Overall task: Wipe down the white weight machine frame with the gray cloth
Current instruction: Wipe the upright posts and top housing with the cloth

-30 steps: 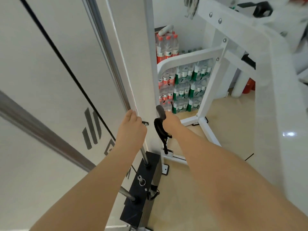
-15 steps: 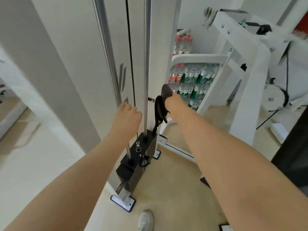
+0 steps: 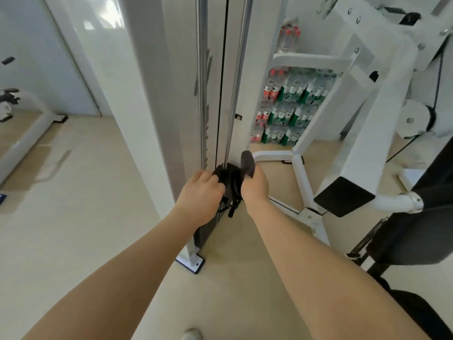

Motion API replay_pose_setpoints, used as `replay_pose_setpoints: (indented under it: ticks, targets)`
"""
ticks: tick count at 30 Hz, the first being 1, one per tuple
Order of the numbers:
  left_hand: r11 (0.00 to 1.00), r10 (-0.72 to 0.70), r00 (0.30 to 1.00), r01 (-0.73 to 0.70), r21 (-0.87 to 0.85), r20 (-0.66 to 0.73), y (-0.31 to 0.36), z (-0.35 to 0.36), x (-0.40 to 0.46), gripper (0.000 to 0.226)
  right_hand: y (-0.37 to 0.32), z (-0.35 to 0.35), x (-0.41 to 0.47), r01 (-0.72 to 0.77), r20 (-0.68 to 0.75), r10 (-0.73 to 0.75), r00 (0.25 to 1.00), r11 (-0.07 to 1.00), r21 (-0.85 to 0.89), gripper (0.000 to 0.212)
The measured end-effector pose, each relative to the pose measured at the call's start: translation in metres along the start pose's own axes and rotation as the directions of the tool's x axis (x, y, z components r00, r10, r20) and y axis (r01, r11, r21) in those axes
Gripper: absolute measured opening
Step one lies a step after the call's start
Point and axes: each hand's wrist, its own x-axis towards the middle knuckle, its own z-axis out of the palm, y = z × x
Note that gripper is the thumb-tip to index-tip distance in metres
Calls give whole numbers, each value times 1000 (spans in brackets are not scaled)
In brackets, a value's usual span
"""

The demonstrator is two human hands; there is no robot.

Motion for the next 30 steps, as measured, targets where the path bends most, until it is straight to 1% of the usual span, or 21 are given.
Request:
replay_pose_setpoints:
  ticks: [2, 5, 7, 9, 11, 14, 15, 17, 20, 22, 24, 26, 28, 30]
  targets:
    - [999, 26, 1000, -26, 33, -13, -1, 19, 1, 18, 21, 9, 10, 15, -6, -16, 1000, 998, -61, 35]
    - [998, 41, 998, -38, 58, -54, -2, 53, 5, 24, 49, 21, 31, 88, -9, -90, 996, 990, -114, 41]
    - [999, 8, 999, -6, 41, -44, 5, 83, 3, 33, 72, 29, 40, 132, 7, -132, 991, 983, -128, 43]
    - [999, -18, 999, 19, 32, -29, 13, 116, 6, 45, 101, 35, 52, 130, 12, -129, 992, 984, -119, 42]
    - [998, -54, 998, 55, 39, -32, 19, 151, 15, 48, 131, 43, 69, 122, 14, -121, 993, 986, -113, 39]
    - [996, -75, 997, 75, 41, 14, 22, 214, 41, 54, 179, 57, 105, 160, 31, -157, 987, 977, -144, 35]
    - [993, -109, 994, 108, 49, 18, 23, 233, 51, 55, 195, 62, 119, 190, 45, -185, 982, 967, -168, 32]
    - [986, -153, 988, 155, 64, -30, 28, 272, 68, 54, 226, 72, 148, 257, 68, -248, 966, 943, -212, 27]
    - [986, -131, 987, 140, 90, -96, 33, 324, 83, 47, 264, 89, 193, 325, 58, -321, 945, 910, -258, 28]
    - [983, -134, 984, 147, 113, -120, 34, 352, 89, 46, 281, 98, 219, 336, 50, -334, 941, 908, -250, 26]
    - [976, -154, 982, 169, 141, -111, 34, 373, 94, 48, 294, 103, 238, 386, 67, -383, 921, 882, -270, 24]
    - [965, -164, 982, 180, 190, -98, 35, 393, 100, 52, 306, 104, 254, 482, 97, -481, 872, 806, -344, 31]
    - [950, -150, 982, 174, 260, -112, 34, 406, 110, 54, 318, 100, 270, 542, 117, -545, 830, 742, -393, 34]
    - [938, -140, 982, 174, 301, -130, 34, 411, 120, 51, 325, 93, 285, 517, 123, -514, 849, 761, -391, 30]
